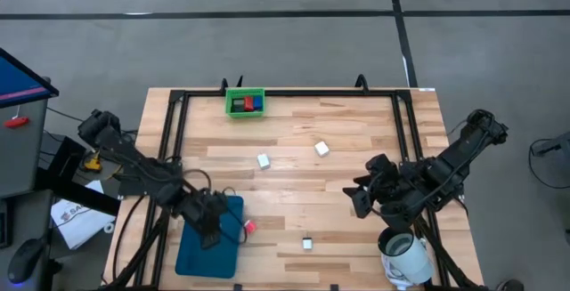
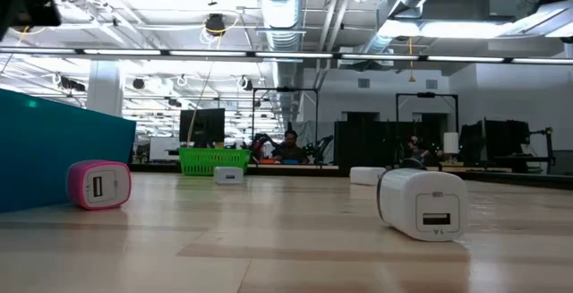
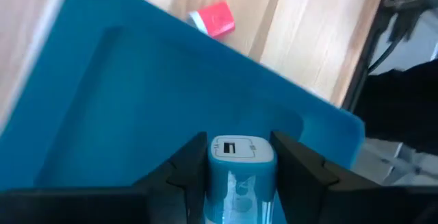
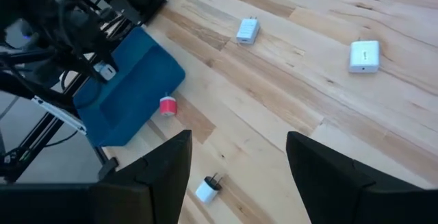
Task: Pick & Place Office items
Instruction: Put the left light blue charger adapter into the blue bin
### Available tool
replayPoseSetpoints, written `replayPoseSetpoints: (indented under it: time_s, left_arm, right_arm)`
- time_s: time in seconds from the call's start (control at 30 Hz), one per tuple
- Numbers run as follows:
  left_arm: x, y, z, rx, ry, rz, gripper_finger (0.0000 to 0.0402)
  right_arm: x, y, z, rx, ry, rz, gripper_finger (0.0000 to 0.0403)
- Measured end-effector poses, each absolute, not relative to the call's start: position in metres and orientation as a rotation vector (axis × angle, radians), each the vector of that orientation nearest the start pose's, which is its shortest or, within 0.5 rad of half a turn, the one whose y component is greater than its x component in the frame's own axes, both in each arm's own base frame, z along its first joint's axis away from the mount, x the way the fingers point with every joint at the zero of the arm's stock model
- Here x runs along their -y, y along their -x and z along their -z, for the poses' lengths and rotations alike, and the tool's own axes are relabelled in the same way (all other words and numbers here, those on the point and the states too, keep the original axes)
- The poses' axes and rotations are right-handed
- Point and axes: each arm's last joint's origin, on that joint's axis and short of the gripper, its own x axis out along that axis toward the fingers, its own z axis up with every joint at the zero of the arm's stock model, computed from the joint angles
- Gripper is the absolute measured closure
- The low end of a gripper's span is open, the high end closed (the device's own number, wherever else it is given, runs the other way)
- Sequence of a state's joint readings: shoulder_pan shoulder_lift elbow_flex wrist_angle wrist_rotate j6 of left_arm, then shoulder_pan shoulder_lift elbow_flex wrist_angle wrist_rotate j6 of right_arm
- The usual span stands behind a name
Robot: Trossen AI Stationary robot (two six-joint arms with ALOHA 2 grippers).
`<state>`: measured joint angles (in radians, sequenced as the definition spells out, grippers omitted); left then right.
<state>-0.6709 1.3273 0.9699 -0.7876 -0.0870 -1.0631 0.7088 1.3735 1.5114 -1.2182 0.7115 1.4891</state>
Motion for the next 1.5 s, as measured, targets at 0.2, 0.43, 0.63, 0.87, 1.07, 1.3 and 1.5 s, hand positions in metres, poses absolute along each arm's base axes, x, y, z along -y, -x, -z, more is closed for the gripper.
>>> replayPoseSetpoints:
  time_s: [0.2, 0.43, 0.63, 0.87, 1.07, 1.3, 1.5]
  left_arm:
    - [0.167, -0.209, -0.213, -1.262, 0.424, -0.108, 0.0275]
    - [0.165, -0.221, -0.192, -1.324, 0.287, -0.093, 0.0275]
    - [0.146, -0.234, -0.187, -1.341, 0.191, -0.072, 0.0275]
    - [0.115, -0.243, -0.177, -1.393, 0.134, -0.039, 0.0275]
    - [0.108, -0.242, -0.170, -1.405, 0.123, -0.009, 0.0275]
    - [0.110, -0.243, -0.171, -1.392, 0.134, 0.013, 0.0268]
    - [0.110, -0.244, -0.171, -1.389, 0.134, 0.013, 0.0259]
  right_arm:
    - [-0.149, -0.195, -0.376, -0.606, -0.701, 0.539, 0.0173]
    - [-0.150, -0.195, -0.376, -0.606, -0.709, 0.540, 0.0173]
    - [-0.150, -0.195, -0.376, -0.608, -0.710, 0.539, 0.0173]
    - [-0.150, -0.195, -0.376, -0.602, -0.732, 0.546, 0.0173]
    - [-0.150, -0.195, -0.376, -0.590, -0.763, 0.559, 0.0173]
    - [-0.149, -0.195, -0.377, -0.568, -0.761, 0.566, 0.0173]
    - [-0.149, -0.195, -0.377, -0.559, -0.760, 0.571, 0.0173]
